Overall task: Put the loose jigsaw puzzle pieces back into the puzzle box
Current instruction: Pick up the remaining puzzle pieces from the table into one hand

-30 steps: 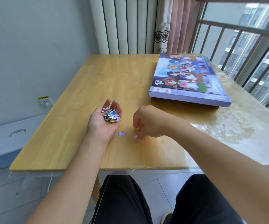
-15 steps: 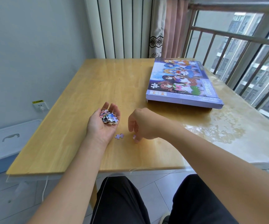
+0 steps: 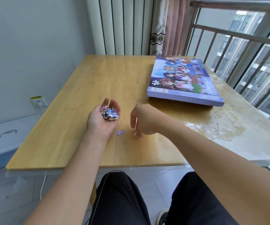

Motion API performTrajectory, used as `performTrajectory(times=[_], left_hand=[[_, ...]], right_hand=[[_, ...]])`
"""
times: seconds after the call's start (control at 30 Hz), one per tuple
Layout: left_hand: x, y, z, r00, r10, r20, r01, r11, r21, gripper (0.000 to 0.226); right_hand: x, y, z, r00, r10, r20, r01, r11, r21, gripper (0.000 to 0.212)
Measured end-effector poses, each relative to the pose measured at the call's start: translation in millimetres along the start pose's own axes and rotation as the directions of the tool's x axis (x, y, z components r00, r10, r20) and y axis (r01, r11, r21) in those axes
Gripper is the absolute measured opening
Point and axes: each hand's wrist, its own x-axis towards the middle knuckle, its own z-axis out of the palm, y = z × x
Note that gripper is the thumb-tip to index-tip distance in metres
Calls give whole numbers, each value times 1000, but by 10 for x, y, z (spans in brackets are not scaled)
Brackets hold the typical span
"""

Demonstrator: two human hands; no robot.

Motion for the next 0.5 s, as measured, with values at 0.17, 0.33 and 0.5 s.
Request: performTrajectory(times=[0.17,0.33,0.5], left_hand=[[3,0,-2,1000,-13,4,13,1000,1,40],[12,12,-6,1000,-21,-2,20,1000,-10,39],[6,-5,-17,1000,-11,-13,13,994,107,39]], right_hand=[[24,36,53,997,-64,-46,64,998,-4,30],[37,147,66,989,-140,-40,144,977,156,26],[195,-35,-155,971,-49,-233,219,567,794,25]])
